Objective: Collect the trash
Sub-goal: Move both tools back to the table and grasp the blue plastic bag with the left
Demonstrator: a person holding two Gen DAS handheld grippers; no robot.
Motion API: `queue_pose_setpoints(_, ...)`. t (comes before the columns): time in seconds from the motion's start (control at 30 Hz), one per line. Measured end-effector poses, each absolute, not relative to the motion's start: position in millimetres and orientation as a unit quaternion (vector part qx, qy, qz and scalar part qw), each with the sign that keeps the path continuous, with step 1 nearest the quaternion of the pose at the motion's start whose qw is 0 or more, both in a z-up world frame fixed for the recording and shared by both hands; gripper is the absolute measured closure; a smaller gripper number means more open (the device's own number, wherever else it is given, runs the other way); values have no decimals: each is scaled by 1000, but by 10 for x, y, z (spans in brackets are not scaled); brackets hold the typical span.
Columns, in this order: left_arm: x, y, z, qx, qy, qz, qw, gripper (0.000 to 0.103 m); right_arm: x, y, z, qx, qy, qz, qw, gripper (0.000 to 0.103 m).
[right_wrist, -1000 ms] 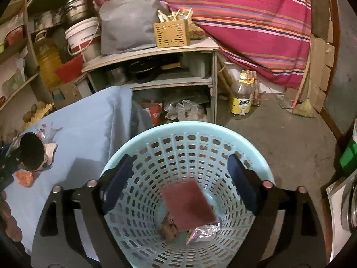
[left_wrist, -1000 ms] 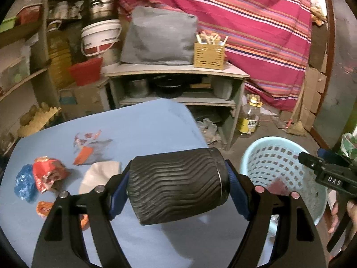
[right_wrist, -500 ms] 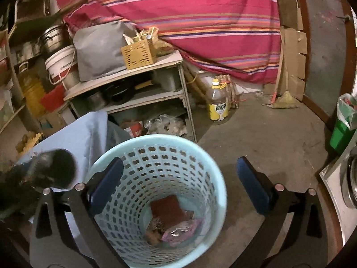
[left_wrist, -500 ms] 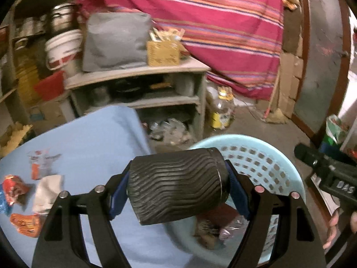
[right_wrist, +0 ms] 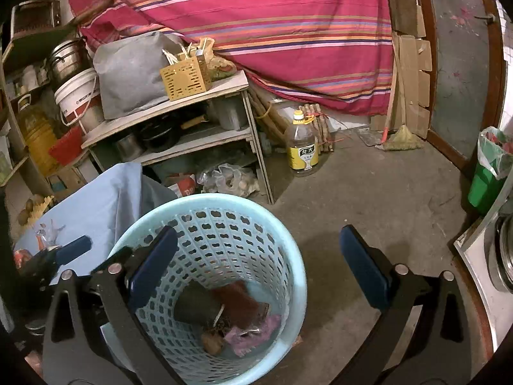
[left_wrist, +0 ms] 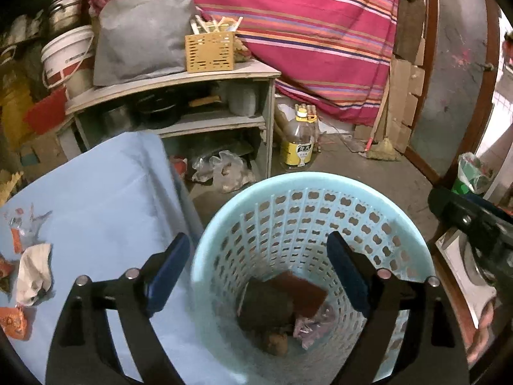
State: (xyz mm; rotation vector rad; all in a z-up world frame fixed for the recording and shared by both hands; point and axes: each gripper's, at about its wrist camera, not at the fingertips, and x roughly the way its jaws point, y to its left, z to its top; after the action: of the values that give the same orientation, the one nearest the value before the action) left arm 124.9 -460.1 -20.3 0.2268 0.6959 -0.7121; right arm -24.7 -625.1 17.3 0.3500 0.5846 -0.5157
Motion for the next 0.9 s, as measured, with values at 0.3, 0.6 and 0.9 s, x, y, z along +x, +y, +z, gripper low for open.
queue_pose_setpoints(0.3, 1476, -3095, 43, 100, 298, -243, 918, 14, 168, -5617, 261, 129, 288, -197, 928, 4)
queue_pose_setpoints(0.6, 1998, -1365, 25, 94, 281, -99, 950, 8, 849, -4444, 161, 88, 316, -119, 937, 4)
queue_pose_setpoints(0.9, 2482, -161, -232, 43, 323, -27, 945, 8, 1466, -3555, -11, 73, 340, -73, 935, 4)
